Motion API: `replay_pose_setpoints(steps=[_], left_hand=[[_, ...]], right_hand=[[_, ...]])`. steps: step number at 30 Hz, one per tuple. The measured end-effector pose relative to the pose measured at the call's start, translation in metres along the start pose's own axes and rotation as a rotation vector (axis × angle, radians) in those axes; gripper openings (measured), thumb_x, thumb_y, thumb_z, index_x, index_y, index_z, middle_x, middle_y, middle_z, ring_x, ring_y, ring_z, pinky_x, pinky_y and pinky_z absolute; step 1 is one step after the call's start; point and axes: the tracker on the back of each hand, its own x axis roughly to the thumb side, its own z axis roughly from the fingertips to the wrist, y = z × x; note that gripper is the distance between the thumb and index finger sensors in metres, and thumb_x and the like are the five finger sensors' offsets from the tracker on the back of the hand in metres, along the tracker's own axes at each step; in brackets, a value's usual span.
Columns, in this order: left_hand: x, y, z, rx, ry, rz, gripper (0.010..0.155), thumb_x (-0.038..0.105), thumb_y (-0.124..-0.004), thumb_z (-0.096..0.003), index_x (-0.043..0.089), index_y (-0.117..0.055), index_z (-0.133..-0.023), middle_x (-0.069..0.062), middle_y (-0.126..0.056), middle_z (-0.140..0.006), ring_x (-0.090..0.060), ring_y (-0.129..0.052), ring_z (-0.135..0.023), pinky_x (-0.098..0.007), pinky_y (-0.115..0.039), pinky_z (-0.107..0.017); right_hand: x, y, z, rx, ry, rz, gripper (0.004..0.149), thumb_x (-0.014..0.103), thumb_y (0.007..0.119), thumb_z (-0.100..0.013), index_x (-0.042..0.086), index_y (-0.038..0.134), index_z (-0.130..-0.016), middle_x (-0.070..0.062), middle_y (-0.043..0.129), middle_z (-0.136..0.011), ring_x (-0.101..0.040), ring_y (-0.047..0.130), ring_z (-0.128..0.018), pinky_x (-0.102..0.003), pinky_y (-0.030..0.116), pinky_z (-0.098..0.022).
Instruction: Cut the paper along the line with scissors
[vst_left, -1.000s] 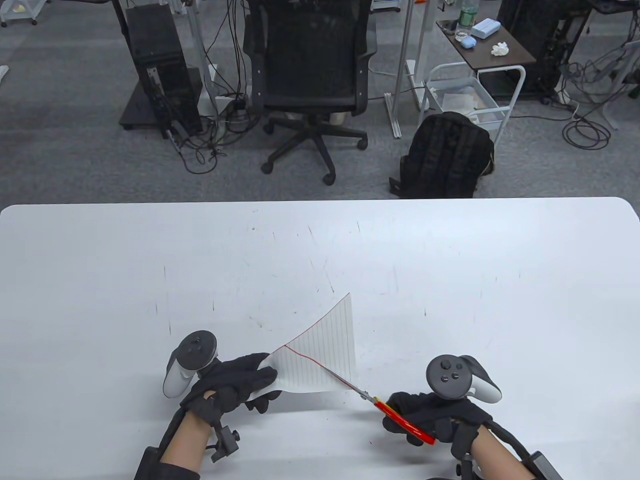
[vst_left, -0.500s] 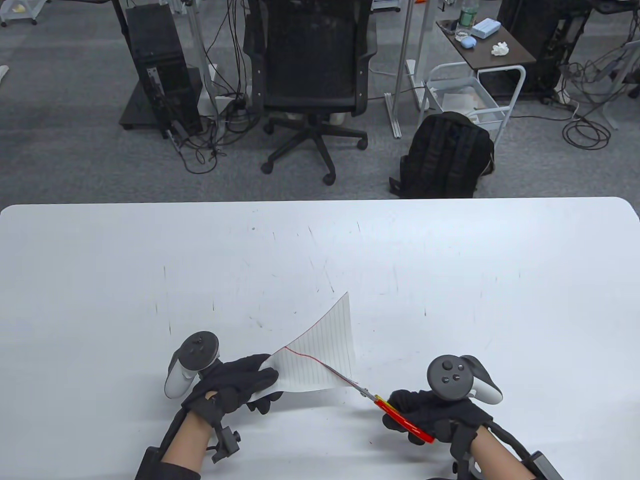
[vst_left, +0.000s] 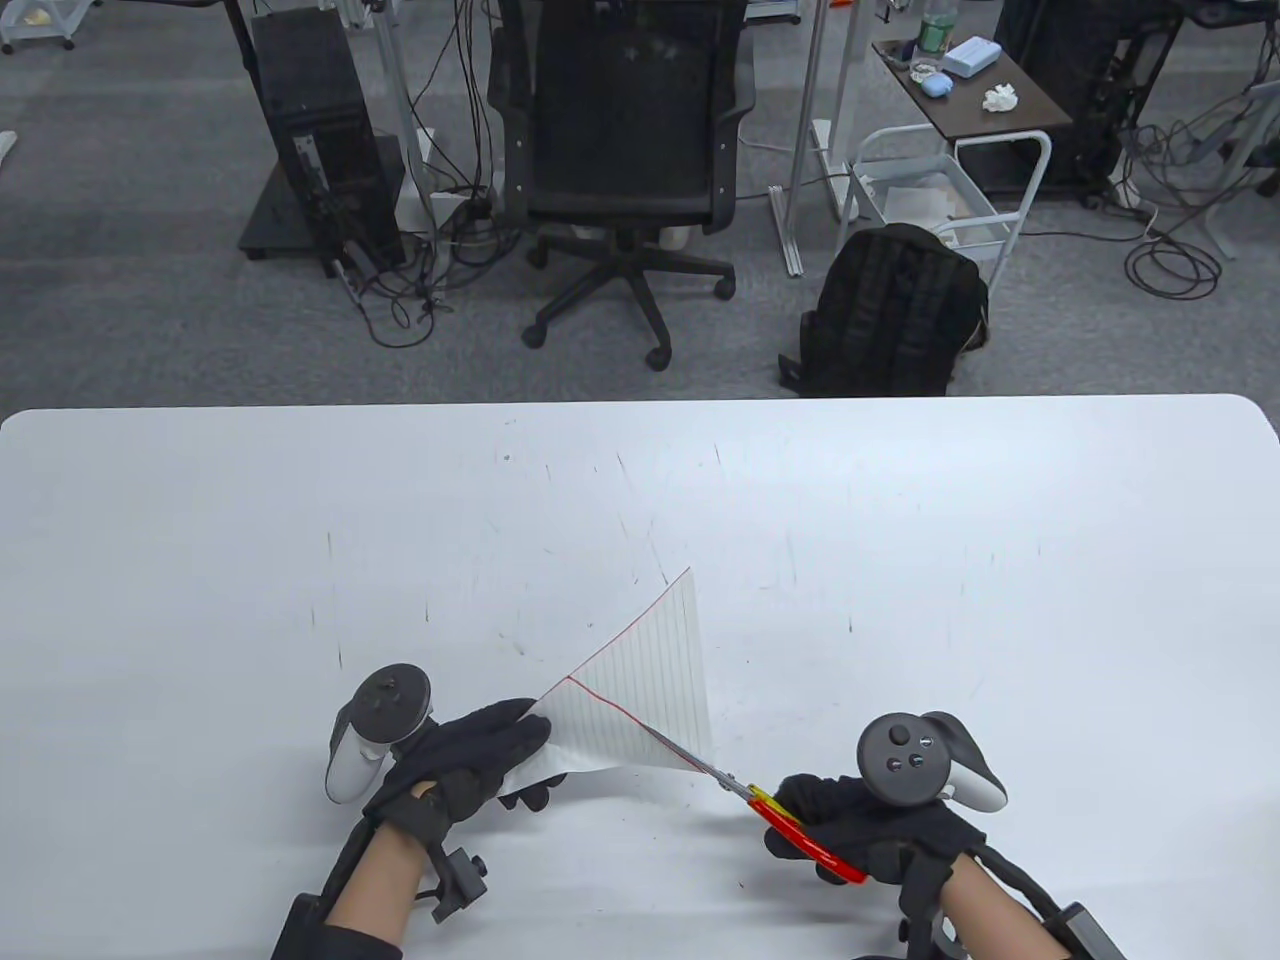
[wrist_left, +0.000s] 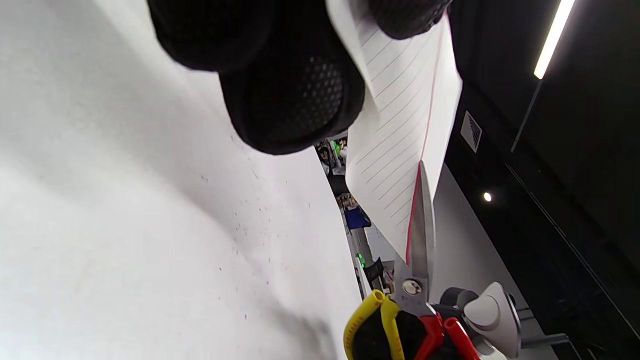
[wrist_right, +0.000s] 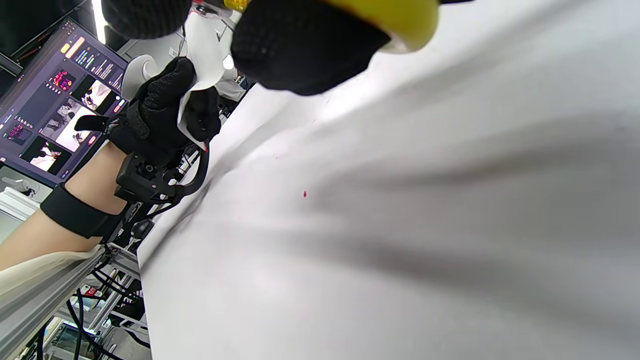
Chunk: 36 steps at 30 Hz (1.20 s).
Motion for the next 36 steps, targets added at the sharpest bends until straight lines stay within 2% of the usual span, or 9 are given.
replay_pose_setpoints(steps=[5,9,14,20,23,25,27,30,36], left_hand=[[0.002,0.0,0.0,0.003,-0.016,-0.032,0.042,0.039,-0.064,-0.0636,0.019,-0.071,-0.1,-0.001,-0.097,-0.072,-0.013,-0.102,-0.054,-0.022,-0.084,-0.041],[0.002,0.001,-0.001,-0.003,-0.025,-0.031,0.042,0.037,-0.066,-0.0626,0.013,-0.075,-0.096,0.0,-0.1,-0.064,-0.01,-0.104,-0.046,-0.019,-0.086,-0.034],[0.004,-0.003,-0.003,-0.052,-0.052,-0.03,0.041,0.037,-0.067,-0.0622,0.014,-0.077,-0.095,0.0,-0.101,-0.062,-0.009,-0.104,-0.043,-0.019,-0.085,-0.033],[0.004,-0.002,-0.002,-0.041,-0.06,-0.054,0.041,0.038,-0.067,-0.0625,0.016,-0.076,-0.095,0.001,-0.1,-0.063,-0.008,-0.103,-0.045,-0.019,-0.085,-0.034],[0.004,-0.002,-0.002,-0.021,-0.05,-0.109,0.041,0.043,-0.066,-0.0627,0.019,-0.075,-0.096,0.003,-0.099,-0.064,-0.008,-0.103,-0.046,-0.019,-0.085,-0.035],[0.003,-0.003,-0.002,-0.043,-0.109,-0.111,0.05,0.055,-0.068,-0.0603,0.022,-0.074,-0.097,0.002,-0.099,-0.068,-0.011,-0.102,-0.05,-0.02,-0.085,-0.039],[0.003,-0.005,-0.002,-0.025,-0.09,-0.09,0.046,0.051,-0.071,-0.0595,0.023,-0.077,-0.095,0.0,-0.1,-0.067,-0.013,-0.103,-0.05,-0.023,-0.085,-0.039],[0.006,-0.005,-0.002,-0.016,-0.089,-0.163,0.04,0.046,-0.07,-0.0608,0.023,-0.078,-0.093,0.002,-0.1,-0.064,-0.01,-0.103,-0.048,-0.021,-0.085,-0.037],[0.007,-0.01,-0.005,-0.068,-0.108,-0.121,0.039,0.043,-0.072,-0.0602,0.021,-0.081,-0.091,0.002,-0.101,-0.059,-0.009,-0.103,-0.043,-0.021,-0.085,-0.034]], right_hand=[[0.0,0.0,0.0,-0.011,-0.002,-0.012,0.057,0.052,0.063,-0.058,0.004,0.061,-0.091,-0.017,0.083,-0.068,-0.012,0.091,-0.036,-0.04,0.07,-0.035],[-0.001,0.001,0.0,0.004,-0.028,-0.046,0.06,0.054,0.063,-0.058,0.004,0.061,-0.092,-0.019,0.082,-0.07,-0.014,0.09,-0.038,-0.041,0.069,-0.037],[0.0,0.003,0.0,0.04,-0.036,-0.061,0.063,0.056,0.062,-0.059,0.004,0.059,-0.094,-0.021,0.081,-0.073,-0.017,0.09,-0.042,-0.043,0.069,-0.04],[0.0,0.003,-0.001,0.034,-0.041,-0.084,0.063,0.056,0.062,-0.059,0.004,0.059,-0.094,-0.022,0.081,-0.073,-0.017,0.09,-0.042,-0.042,0.069,-0.041],[0.001,0.004,-0.001,0.059,-0.035,-0.087,0.065,0.056,0.06,-0.06,0.002,0.057,-0.095,-0.023,0.079,-0.075,-0.019,0.09,-0.045,-0.044,0.068,-0.042],[0.001,0.005,-0.001,0.068,-0.034,-0.095,0.066,0.056,0.06,-0.06,0.001,0.056,-0.096,-0.025,0.078,-0.076,-0.02,0.089,-0.046,-0.045,0.068,-0.043],[0.001,0.005,-0.001,0.072,-0.034,-0.099,0.066,0.056,0.059,-0.06,0.001,0.055,-0.096,-0.025,0.078,-0.077,-0.02,0.089,-0.047,-0.046,0.068,-0.043],[0.001,0.005,-0.001,0.079,-0.038,-0.114,0.066,0.056,0.059,-0.06,0.001,0.055,-0.097,-0.025,0.078,-0.077,-0.02,0.089,-0.047,-0.046,0.068,-0.044],[0.002,0.006,-0.002,0.086,-0.04,-0.117,0.066,0.056,0.06,-0.06,0.001,0.056,-0.097,-0.024,0.078,-0.077,-0.02,0.089,-0.047,-0.046,0.068,-0.044]])
